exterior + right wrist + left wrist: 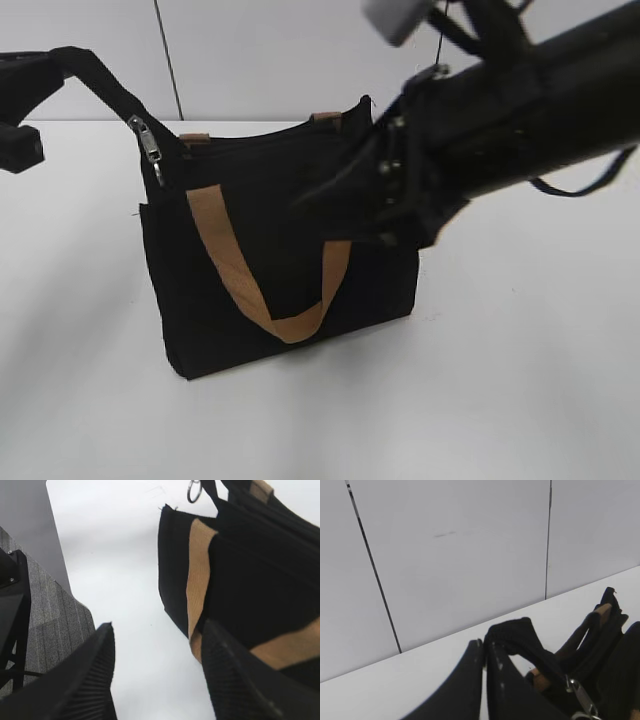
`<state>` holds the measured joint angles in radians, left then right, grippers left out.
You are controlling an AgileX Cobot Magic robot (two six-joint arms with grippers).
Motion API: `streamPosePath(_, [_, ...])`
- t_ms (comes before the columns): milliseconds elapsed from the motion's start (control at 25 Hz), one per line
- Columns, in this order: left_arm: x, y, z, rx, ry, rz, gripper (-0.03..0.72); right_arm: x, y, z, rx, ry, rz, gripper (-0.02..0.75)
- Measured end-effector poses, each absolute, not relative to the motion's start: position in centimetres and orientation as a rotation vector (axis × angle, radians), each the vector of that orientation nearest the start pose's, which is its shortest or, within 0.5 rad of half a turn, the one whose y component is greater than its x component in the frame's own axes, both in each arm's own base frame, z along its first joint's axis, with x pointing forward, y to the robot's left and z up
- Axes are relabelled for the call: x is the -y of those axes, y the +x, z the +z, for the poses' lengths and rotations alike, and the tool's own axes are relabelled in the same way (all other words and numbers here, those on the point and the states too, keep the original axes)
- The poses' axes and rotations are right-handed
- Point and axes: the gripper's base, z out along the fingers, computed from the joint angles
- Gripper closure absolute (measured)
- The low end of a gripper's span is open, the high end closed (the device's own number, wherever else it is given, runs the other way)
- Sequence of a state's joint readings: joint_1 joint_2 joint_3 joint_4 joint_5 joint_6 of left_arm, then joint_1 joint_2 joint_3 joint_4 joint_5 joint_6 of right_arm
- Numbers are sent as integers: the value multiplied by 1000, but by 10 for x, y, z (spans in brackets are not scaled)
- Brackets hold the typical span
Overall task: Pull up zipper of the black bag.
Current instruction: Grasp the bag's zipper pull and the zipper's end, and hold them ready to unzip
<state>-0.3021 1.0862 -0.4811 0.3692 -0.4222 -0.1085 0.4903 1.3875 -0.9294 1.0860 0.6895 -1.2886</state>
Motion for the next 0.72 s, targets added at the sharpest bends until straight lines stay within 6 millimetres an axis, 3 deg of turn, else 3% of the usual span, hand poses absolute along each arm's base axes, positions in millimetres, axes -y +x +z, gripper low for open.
streamPosePath(400, [78, 207, 275, -1603, 552, -178, 698, -254, 269, 266, -1885, -1332, 798, 305])
streamPosePath(720, [78, 207, 275, -1604, 552, -178, 698, -279, 282, 251, -1878, -1352, 781, 329])
